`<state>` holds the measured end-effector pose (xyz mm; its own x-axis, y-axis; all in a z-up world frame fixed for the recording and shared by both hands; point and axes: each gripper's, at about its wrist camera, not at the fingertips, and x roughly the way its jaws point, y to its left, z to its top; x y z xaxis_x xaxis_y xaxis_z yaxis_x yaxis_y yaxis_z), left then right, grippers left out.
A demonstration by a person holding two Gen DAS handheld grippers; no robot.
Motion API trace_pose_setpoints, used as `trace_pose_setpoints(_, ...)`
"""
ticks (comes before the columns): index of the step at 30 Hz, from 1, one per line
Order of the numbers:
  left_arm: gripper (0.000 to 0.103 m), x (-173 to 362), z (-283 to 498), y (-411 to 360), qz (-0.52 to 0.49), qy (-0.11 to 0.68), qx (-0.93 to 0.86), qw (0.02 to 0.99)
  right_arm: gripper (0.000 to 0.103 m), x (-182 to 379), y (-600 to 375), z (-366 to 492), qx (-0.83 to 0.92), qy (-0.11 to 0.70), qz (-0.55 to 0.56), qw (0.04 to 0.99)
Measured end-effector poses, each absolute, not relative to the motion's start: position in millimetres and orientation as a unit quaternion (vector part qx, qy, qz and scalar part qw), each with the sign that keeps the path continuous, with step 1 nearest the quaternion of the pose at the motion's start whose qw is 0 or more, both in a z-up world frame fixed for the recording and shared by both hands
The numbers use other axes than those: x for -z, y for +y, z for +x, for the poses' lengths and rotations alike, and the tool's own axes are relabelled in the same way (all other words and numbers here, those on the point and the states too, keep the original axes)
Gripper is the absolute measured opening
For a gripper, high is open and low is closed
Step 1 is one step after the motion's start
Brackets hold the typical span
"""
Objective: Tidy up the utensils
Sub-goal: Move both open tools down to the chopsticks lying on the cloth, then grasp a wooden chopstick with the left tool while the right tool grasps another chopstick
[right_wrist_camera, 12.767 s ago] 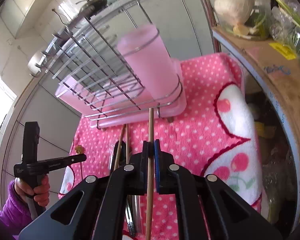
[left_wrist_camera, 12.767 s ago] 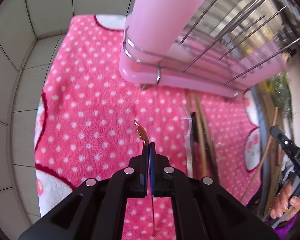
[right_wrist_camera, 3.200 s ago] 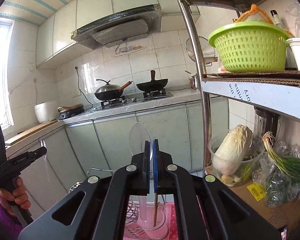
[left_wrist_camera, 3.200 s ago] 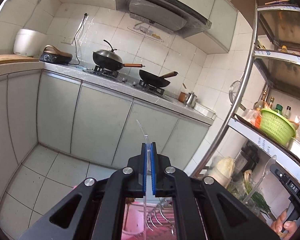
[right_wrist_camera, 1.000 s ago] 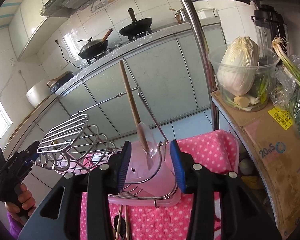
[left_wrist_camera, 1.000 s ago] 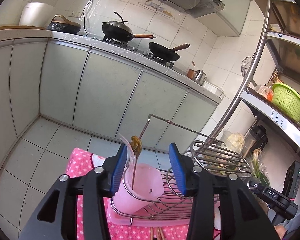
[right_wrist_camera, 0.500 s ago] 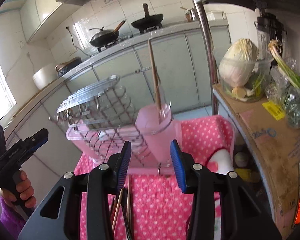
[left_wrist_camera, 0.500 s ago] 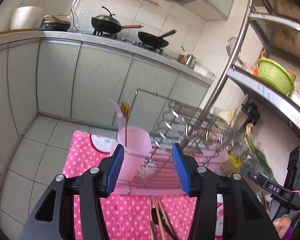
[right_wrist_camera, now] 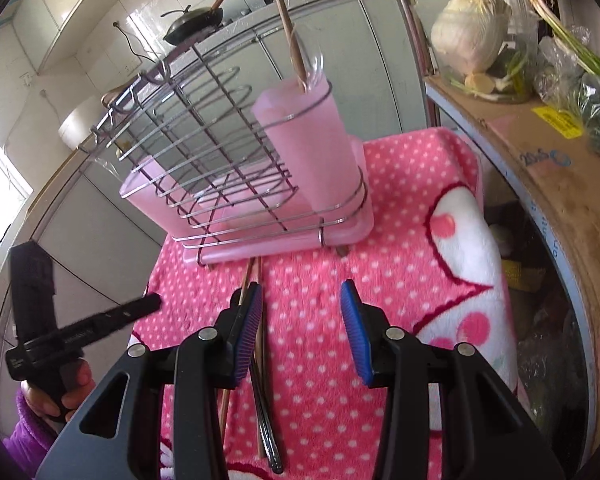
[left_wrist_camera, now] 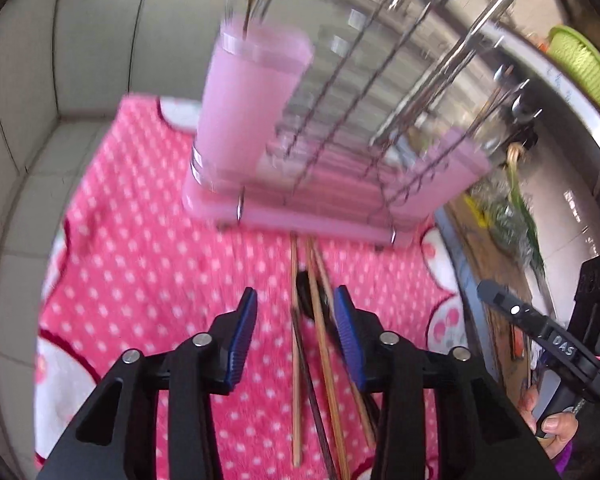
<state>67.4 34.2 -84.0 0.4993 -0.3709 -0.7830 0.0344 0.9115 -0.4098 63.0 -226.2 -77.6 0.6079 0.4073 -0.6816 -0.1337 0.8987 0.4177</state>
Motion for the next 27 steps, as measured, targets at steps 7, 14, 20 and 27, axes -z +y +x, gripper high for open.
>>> trace_pose_setpoints(7, 0.021, 130.7, 87.4, 19.3, -0.189, 0.567, 0.119, 0.793, 0.041, 90.8, -222.5, 58.8, -0.168, 0.431, 0.173, 0.869)
trace_pose_setpoints(14, 0.019, 140.3, 99.1, -0.1, -0.163, 0.582, 0.114, 0.789, 0.041, 96.6, -225.7, 60.6, -0.177, 0.437, 0.188, 0.861)
trace_pose_setpoints(20, 0.008, 150.9, 104.3, -4.1, -0.162, 0.589, 0.111, 0.784, 0.041, 100.6, -221.4, 63.1, -0.183, 0.445, 0.188, 0.856)
trace_pose_setpoints(27, 0.006, 146.3, 101.5, 11.0, -0.178, 0.585, 0.114, 0.783, 0.041, 104.3, -209.3, 67.0, -0.194, 0.457, 0.179, 0.85)
